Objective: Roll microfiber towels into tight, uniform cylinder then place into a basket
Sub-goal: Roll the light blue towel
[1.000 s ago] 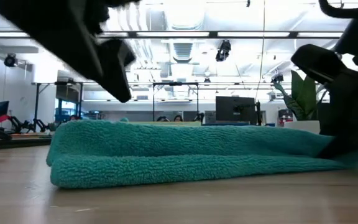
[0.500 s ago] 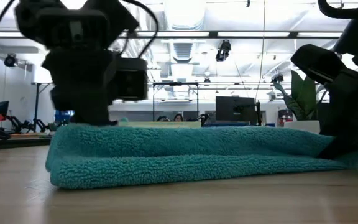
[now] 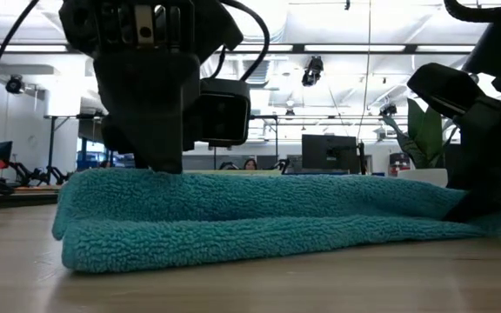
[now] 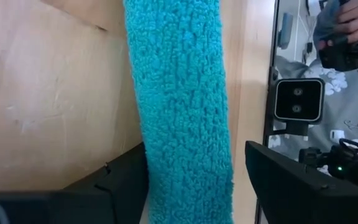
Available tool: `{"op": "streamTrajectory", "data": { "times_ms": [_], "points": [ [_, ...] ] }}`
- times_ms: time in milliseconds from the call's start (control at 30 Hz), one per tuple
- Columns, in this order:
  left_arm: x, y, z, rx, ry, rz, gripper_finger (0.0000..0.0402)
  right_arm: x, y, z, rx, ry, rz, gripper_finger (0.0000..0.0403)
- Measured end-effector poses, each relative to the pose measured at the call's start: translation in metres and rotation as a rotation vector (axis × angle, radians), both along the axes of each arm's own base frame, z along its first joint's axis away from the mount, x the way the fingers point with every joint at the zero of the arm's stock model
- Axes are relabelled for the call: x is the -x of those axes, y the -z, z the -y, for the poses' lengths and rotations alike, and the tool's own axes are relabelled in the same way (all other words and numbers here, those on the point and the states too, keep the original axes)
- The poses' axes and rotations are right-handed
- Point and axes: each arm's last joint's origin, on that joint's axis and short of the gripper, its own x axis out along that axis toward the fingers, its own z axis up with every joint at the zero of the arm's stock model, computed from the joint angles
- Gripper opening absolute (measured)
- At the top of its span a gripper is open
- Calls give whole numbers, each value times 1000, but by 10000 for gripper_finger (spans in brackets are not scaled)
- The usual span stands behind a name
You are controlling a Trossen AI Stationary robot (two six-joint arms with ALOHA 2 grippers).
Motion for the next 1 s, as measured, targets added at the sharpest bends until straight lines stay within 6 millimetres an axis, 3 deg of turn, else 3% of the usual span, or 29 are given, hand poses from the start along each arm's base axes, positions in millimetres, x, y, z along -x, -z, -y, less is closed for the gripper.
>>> {"op": "streamTrajectory", "data": {
  "times_ms": [200, 433, 633, 833, 1000],
  "points": [
    [0, 1, 3, -27, -17, 8, 189, 0, 0, 0, 0, 1, 2, 9],
    [-3, -5, 10, -66, -33, 16, 101, 0, 0, 0, 2, 2, 6, 9],
    [-4, -17, 24, -300, 42, -16, 13, 0, 0, 1, 15, 3, -2, 9],
    [-9, -34, 41, -404, 74, 25, 4, 2, -2, 3, 53, 3, -14, 9],
    [-7, -48, 52, -594, 74, 0, 2, 3, -10, 5, 69, -16, -8, 9]
  ]
}}
